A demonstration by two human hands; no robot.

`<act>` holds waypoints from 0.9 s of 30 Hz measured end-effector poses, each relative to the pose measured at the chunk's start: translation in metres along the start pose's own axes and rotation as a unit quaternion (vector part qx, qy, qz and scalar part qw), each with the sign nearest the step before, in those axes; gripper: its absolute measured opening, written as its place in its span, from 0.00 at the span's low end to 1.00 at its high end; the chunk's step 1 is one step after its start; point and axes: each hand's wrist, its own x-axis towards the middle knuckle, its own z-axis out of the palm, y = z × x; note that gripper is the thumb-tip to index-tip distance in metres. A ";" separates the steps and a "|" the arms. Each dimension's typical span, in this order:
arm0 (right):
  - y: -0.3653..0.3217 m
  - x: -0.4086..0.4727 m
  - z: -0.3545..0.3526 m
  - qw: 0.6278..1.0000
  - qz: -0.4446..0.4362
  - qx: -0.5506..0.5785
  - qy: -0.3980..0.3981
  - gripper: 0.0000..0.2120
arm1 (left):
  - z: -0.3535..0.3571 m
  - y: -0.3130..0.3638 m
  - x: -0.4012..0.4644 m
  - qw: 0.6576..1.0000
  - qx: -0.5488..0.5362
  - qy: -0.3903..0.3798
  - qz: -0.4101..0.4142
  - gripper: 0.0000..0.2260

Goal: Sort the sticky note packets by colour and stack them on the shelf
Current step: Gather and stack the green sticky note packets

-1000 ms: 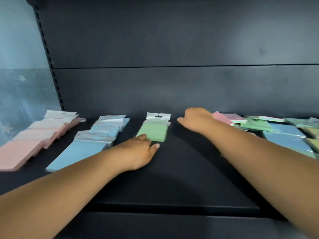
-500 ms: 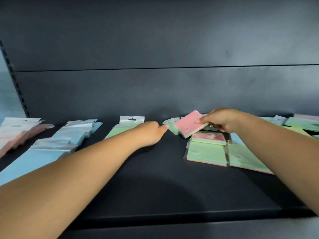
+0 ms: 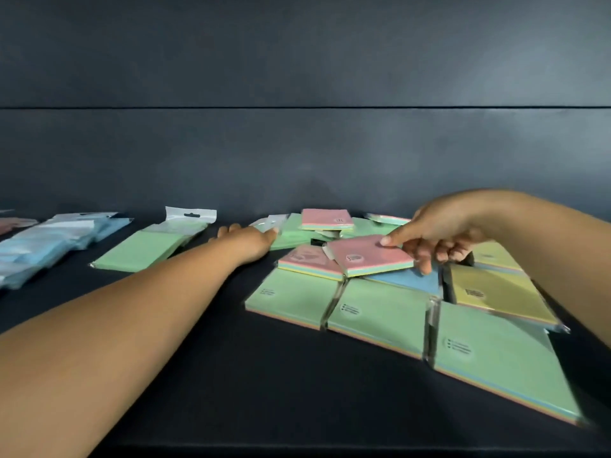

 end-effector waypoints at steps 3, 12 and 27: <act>-0.006 -0.001 -0.011 0.996 0.029 -0.082 0.005 0.26 | 0.003 -0.002 0.006 1.000 -0.008 0.014 -0.004 0.30; -0.053 0.025 -0.008 0.988 -0.126 0.081 0.046 0.15 | -0.006 -0.007 -0.009 0.934 -0.344 0.073 0.057 0.21; -0.088 0.044 0.023 0.926 -0.231 0.175 0.243 0.19 | -0.044 -0.014 -0.025 0.738 -0.664 0.080 0.086 0.16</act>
